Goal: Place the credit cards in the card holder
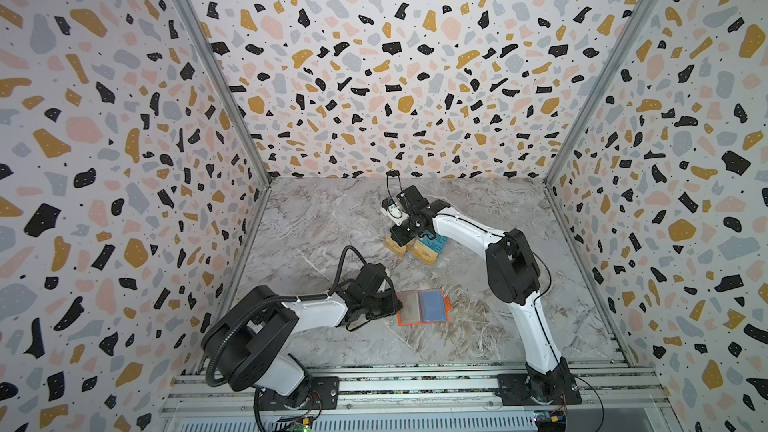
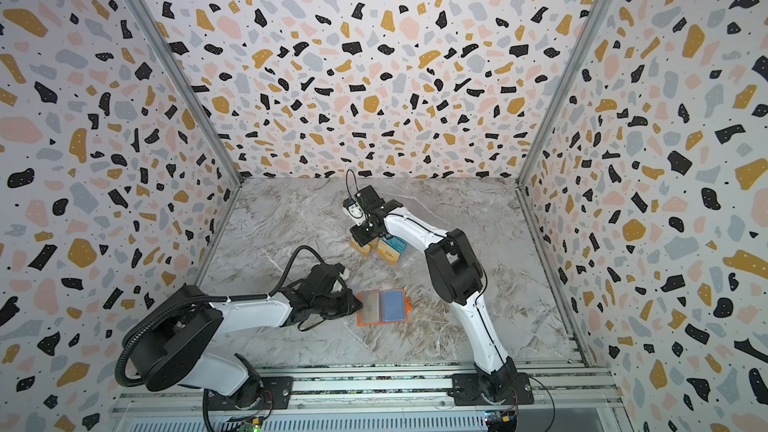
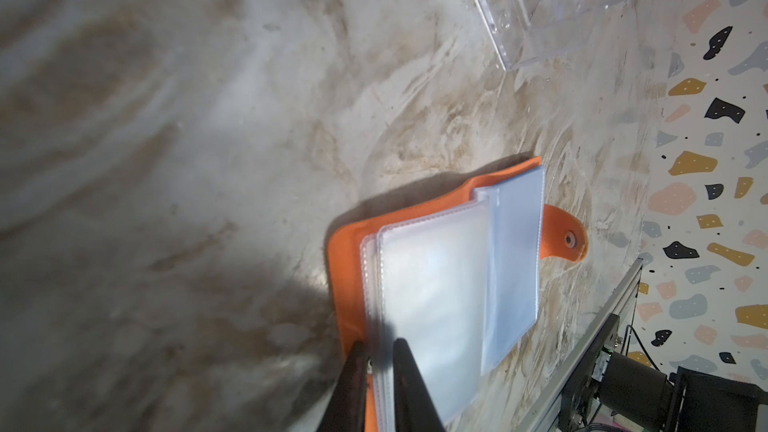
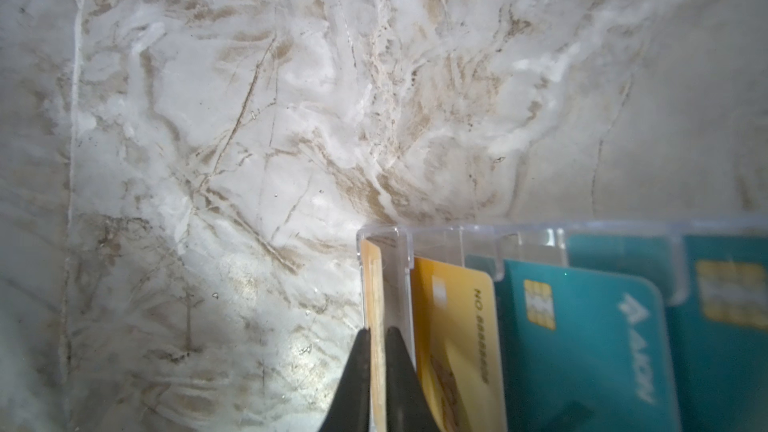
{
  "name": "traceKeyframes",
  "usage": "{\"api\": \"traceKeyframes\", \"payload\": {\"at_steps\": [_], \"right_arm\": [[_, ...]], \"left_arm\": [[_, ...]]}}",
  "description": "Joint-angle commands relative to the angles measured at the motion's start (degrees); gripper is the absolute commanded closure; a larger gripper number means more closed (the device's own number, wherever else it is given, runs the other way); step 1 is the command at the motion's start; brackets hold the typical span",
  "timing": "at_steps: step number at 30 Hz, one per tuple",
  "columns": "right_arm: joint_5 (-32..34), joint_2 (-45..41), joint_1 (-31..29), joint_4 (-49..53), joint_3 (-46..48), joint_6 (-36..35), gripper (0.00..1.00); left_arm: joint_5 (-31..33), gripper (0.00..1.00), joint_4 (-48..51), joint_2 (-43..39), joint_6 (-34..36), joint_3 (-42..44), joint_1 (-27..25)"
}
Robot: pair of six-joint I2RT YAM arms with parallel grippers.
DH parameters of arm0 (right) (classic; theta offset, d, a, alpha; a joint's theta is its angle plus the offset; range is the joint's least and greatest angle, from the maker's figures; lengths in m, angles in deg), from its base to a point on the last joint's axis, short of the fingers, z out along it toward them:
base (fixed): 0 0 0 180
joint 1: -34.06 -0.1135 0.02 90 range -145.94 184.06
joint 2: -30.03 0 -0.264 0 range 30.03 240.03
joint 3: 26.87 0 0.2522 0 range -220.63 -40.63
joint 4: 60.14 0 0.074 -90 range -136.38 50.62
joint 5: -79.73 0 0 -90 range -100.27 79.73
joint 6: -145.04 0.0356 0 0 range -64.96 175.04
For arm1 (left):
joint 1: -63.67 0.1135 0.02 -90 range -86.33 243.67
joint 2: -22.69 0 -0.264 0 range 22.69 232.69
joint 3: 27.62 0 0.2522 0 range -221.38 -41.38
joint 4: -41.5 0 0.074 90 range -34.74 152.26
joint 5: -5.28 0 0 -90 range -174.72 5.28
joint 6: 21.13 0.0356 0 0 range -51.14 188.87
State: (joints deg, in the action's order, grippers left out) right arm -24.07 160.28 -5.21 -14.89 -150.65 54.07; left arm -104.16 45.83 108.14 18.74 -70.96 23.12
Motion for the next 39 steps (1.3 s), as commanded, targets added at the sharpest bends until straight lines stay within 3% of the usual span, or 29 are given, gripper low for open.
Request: {"api": "traceKeyframes", "payload": {"at_steps": [1,5,16,28,32,39], "right_arm": [[0.57,0.56,0.06,2.09,-2.19,-1.21,0.82],[1.40,0.06,0.05,1.76,-1.89,-1.31,0.77],[0.25,0.68,0.05,2.00,-2.08,-1.73,0.78],[-2.34,0.42,-0.39,3.30,-2.22,-3.51,0.84],[-1.77,0.30,-0.81,3.16,-2.13,-3.34,0.93],[-1.66,-0.03,-0.77,2.80,-2.22,-4.00,0.97]], "left_arm": [[0.47,0.83,3.90,0.18,0.65,1.11,0.01],[0.47,0.83,3.95,0.23,0.69,1.04,-0.05],[0.51,0.83,4.09,0.18,0.68,0.93,-0.03],[0.81,0.83,4.49,-0.07,0.47,0.76,0.00],[1.17,0.83,4.77,-0.12,0.48,0.58,-0.02],[1.43,0.83,5.13,-0.53,0.47,0.58,-0.05]]}}
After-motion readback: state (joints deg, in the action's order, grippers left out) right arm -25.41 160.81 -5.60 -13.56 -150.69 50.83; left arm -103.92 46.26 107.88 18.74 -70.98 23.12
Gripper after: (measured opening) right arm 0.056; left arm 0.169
